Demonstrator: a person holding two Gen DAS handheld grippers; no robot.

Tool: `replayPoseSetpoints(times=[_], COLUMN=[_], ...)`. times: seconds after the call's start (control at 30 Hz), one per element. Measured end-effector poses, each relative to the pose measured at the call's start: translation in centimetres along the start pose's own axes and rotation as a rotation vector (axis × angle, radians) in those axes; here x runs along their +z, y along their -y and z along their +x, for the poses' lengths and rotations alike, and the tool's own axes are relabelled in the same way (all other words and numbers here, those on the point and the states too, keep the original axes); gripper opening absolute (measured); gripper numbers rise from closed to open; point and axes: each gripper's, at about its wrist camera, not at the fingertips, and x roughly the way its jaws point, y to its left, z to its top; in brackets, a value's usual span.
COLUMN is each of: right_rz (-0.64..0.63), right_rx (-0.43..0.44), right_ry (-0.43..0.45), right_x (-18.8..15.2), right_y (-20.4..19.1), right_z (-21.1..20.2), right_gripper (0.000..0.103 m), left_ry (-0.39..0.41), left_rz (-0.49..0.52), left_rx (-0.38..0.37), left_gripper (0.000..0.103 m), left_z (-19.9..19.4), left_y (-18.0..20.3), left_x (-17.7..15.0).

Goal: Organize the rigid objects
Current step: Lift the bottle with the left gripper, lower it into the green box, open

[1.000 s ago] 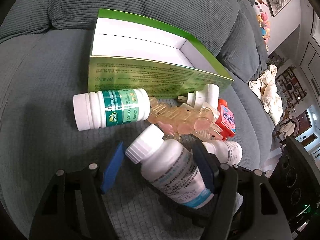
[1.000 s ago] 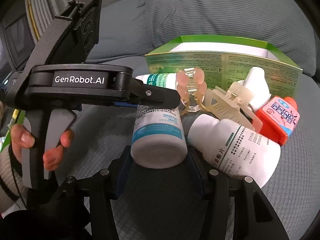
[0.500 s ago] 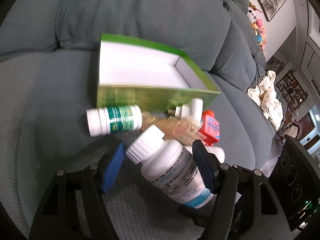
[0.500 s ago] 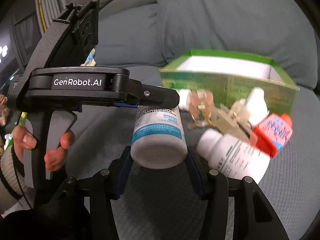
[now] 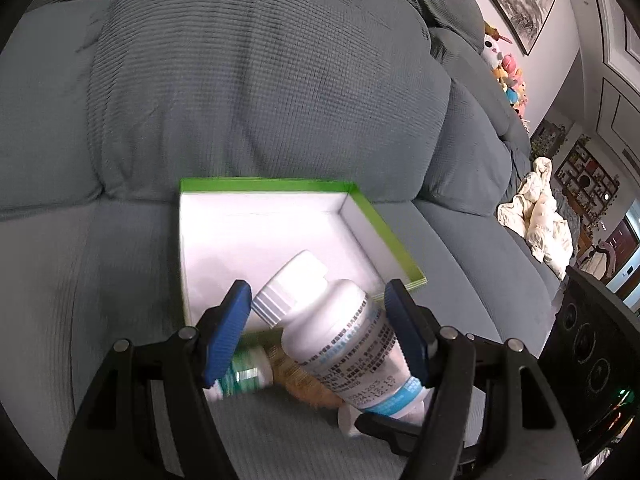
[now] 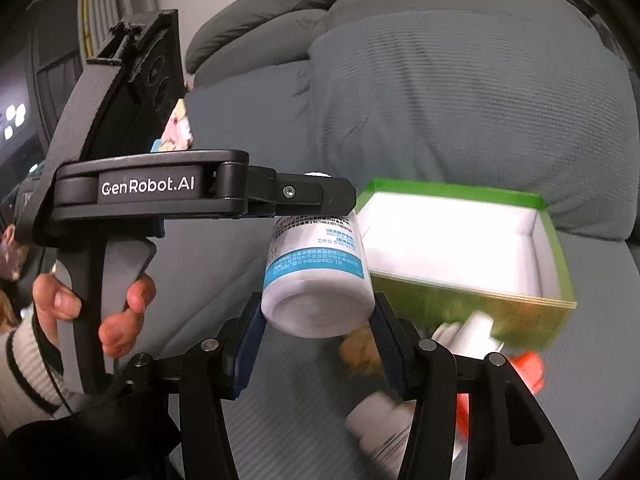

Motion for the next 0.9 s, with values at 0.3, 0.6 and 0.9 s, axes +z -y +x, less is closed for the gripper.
replayPoseSetpoints(times=[0.3, 0.6, 0.9], right_rz=[0.079, 0.095, 0.115], right_rx=[0.021, -0.046, -0.173], right_ry=[-0.067, -0.17, -0.135], right_x=[2.6, 2.6, 2.6], right_y=[5.6, 8.8, 9.9], right_z=[3.7, 8.7, 6.9], right_gripper=[0.054, 0.054, 0.072], left_ry=[-0.057, -0.149, -0.154], left_rz=[-0.062, -0.113, -0.115], left_rx=[0.0, 0.081, 0.183], left_gripper=[0.068, 0.074, 0.09], left_z=[6.6, 11.4, 8.9], left_y=[-2.3, -3.6, -4.3], left_x=[3.3, 3.4, 3.2])
